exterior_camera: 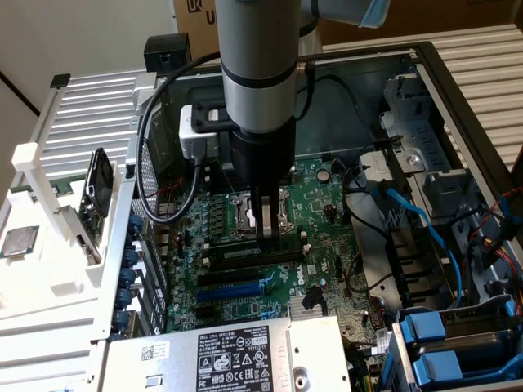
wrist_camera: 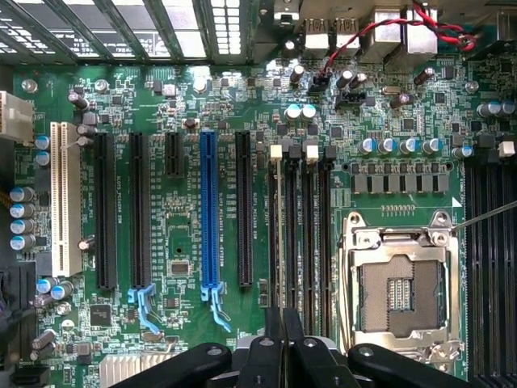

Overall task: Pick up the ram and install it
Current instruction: 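Insert the ram into the slot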

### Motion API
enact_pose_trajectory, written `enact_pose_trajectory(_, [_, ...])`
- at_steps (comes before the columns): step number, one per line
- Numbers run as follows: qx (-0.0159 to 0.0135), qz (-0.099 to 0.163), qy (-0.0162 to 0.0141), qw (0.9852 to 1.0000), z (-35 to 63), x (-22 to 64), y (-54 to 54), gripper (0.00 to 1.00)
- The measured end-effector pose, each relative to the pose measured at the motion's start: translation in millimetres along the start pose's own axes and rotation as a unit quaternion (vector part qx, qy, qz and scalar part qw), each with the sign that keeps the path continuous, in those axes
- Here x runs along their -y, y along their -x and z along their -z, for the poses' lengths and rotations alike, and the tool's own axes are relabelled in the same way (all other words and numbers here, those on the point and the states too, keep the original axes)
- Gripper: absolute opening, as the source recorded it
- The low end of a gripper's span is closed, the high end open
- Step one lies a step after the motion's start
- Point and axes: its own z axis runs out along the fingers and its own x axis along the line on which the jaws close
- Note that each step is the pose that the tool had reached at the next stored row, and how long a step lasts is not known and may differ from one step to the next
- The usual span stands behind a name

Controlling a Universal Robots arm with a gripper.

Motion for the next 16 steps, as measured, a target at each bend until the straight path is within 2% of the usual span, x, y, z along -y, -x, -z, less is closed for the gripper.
enact_pose_trajectory(5, [0.0001, 0.000, -0.0004, 1.0000, -3.8, 0.1, -0.2, 0.12])
enact_pose_trajectory(16, [0.0001, 0.000, -0.0004, 1.0000, -3.8, 0.1, -0.2, 0.12])
